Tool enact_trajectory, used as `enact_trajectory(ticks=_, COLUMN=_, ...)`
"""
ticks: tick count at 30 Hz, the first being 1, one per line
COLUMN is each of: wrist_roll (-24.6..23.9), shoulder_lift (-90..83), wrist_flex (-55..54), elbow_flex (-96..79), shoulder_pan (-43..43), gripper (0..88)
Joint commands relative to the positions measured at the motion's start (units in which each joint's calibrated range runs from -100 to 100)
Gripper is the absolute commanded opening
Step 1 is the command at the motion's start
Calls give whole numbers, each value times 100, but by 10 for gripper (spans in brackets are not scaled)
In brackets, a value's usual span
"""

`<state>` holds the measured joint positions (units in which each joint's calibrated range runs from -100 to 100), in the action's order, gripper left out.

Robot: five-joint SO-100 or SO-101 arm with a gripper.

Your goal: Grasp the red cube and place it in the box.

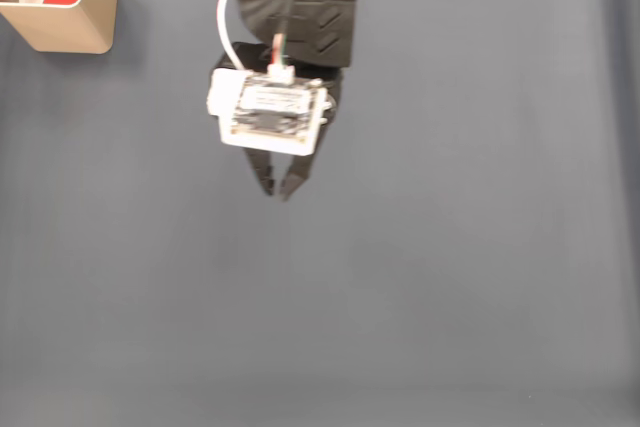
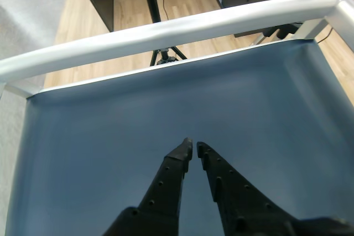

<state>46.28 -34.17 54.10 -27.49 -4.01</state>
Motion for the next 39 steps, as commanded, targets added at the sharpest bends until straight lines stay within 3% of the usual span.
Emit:
enact_trajectory(ticks=1, wrist_roll=39, shoulder_lift=-508, wrist_flex=-295, elbow_flex=-335, shoulder_pan=244, gripper=0)
enact_trajectory(ticks=9, wrist_roll=-73, shoulder_lift=-1158, wrist_flex=-270, elbow_flex=-1093, shoulder_pan=635, gripper=0)
enact_trajectory(ticks=25, wrist_roll=-15, shoulder_lift=-3229, wrist_flex=-746, elbow_flex=-3894, shoulder_pan=536, gripper=0)
enact_trajectory(ticks=39, wrist_roll=93, shoulder_lift=-6349, wrist_flex=-336, elbow_flex=-6193, shoulder_pan=521, gripper=0)
